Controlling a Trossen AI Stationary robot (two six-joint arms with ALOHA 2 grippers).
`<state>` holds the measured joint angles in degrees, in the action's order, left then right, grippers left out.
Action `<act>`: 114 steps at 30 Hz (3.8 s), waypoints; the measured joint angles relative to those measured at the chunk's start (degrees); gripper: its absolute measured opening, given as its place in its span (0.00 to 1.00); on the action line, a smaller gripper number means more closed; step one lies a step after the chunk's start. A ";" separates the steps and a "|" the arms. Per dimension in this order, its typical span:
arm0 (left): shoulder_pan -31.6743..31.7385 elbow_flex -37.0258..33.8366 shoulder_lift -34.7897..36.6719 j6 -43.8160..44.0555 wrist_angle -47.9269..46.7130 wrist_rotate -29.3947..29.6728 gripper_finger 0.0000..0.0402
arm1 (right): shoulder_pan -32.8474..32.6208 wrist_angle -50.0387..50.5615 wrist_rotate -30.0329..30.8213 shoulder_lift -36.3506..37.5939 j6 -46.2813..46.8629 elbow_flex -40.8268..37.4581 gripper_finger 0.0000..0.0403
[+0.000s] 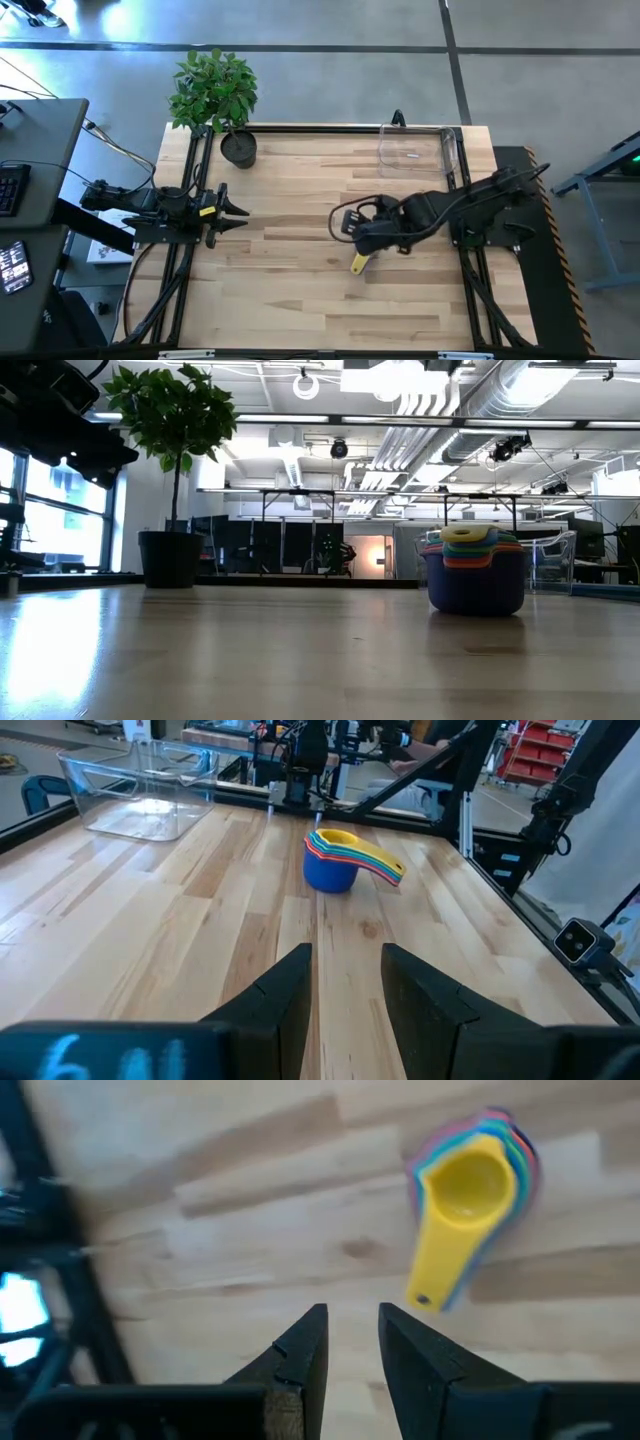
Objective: Nest measuring cups in basket
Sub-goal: Put the stacked measuring cups into the transparent bin
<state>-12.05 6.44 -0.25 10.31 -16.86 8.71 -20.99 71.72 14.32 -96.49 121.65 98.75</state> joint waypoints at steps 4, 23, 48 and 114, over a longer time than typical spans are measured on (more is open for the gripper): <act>0.00 0.00 0.00 0.01 0.00 0.00 0.28 | -1.19 -0.69 -1.28 -0.17 3.74 -2.62 0.21; 0.00 0.00 0.00 0.00 0.00 0.01 0.28 | -5.91 -14.01 3.20 -0.39 7.02 -17.45 0.52; 0.00 0.00 0.00 0.00 -0.01 0.00 0.28 | -2.64 -16.16 -6.21 -9.20 13.45 -17.96 0.87; 0.02 0.00 0.00 0.00 0.00 0.02 0.28 | 0.00 -16.81 -15.98 -15.34 5.02 -17.95 0.34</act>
<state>-12.03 6.44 -0.25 10.31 -16.86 8.73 -20.99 54.92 -1.67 -111.83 126.68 80.80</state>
